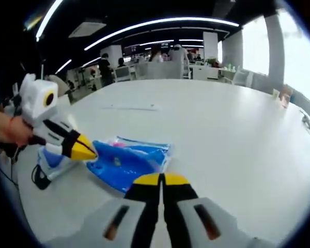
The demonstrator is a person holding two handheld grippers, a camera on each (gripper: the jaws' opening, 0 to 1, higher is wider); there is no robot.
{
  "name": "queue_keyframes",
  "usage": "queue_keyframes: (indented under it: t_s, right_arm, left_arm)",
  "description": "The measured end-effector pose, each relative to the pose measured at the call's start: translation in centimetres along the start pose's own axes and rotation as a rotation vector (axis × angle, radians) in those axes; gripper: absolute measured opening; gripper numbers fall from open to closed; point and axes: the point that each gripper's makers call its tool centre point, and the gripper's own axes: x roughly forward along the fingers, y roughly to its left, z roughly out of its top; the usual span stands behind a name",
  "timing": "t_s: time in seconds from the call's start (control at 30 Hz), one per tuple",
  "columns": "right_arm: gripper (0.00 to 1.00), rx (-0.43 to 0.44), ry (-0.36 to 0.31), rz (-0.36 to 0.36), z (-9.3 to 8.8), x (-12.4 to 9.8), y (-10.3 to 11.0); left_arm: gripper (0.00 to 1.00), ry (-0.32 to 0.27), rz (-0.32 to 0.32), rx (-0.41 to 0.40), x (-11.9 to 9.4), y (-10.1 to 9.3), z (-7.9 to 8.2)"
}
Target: Arrange the tabletop items into an orderly group along one side of the table until the central work area is clear of visible clutter.
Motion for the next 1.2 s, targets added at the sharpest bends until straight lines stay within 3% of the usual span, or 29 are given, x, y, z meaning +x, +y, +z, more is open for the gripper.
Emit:
queue_keyframes:
  t_s: [0.27,0.67,0.83,1.2]
  right_arm:
    - [0.0,0.008,-0.01,-0.017,0.1,-0.2,-1.1]
    - [0.0,0.019,0.003,-0.021,-0.7,0.2,-1.4]
    - [0.0,0.02,-0.025,-0.03,0.4,-0.4,-1.9]
    - [0.0,0.028,-0.024,-0.063,-0.1,-0.9,-3.7]
  left_arm:
    - [0.0,-0.013,-0.001,0.009,0.9,-0.4,0.7]
    - [0.0,-0.002,-0.003,0.011,1.4,-0.6,0.2]
    - [0.0,-0.027,0.003,0.014,1.4,-0.6,1.2]
    - [0.0,-0.032,-0.011,0.041,2.9,-1.5,2.4]
